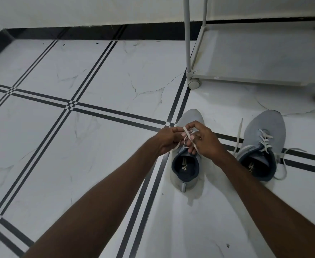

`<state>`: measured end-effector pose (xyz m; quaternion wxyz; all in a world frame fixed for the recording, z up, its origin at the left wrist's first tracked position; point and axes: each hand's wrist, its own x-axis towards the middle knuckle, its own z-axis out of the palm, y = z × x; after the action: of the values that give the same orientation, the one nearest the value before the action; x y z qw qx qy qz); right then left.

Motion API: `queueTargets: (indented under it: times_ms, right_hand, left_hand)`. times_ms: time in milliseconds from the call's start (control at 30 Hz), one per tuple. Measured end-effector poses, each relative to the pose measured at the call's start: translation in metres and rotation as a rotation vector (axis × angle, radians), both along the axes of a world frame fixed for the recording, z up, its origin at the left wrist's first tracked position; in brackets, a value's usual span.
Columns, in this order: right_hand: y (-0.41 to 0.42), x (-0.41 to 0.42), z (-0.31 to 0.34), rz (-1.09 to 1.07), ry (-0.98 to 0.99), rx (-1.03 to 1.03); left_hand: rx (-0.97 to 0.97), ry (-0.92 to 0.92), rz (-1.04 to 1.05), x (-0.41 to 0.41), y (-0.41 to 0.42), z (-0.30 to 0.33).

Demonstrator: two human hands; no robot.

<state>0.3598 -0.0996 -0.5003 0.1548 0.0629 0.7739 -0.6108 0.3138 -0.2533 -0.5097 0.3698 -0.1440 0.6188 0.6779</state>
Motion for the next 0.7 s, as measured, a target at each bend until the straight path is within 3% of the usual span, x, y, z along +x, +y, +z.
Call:
queueTargets:
  times_ms: [300, 433, 600, 700]
  right_hand:
    - [0.001, -0.006, -0.005, 0.007, -0.009, 0.046]
    - [0.002, -0.005, -0.008, -0.004, -0.015, -0.003]
    - [0.010, -0.005, -0.016, -0.087, -0.181, -0.135]
    - [0.011, -0.008, -0.020, -0.109, -0.226, -0.155]
  left_hand:
    - [0.027, -0.075, 0.012, 0.004, -0.006, -0.004]
    - [-0.042, -0.010, 0.015, 0.007, 0.001, -0.005]
    - [-0.075, 0.061, 0.047, 0.009, 0.007, -0.003]
    - [-0.055, 0.029, -0.090, 0.003, 0.002, 0.001]
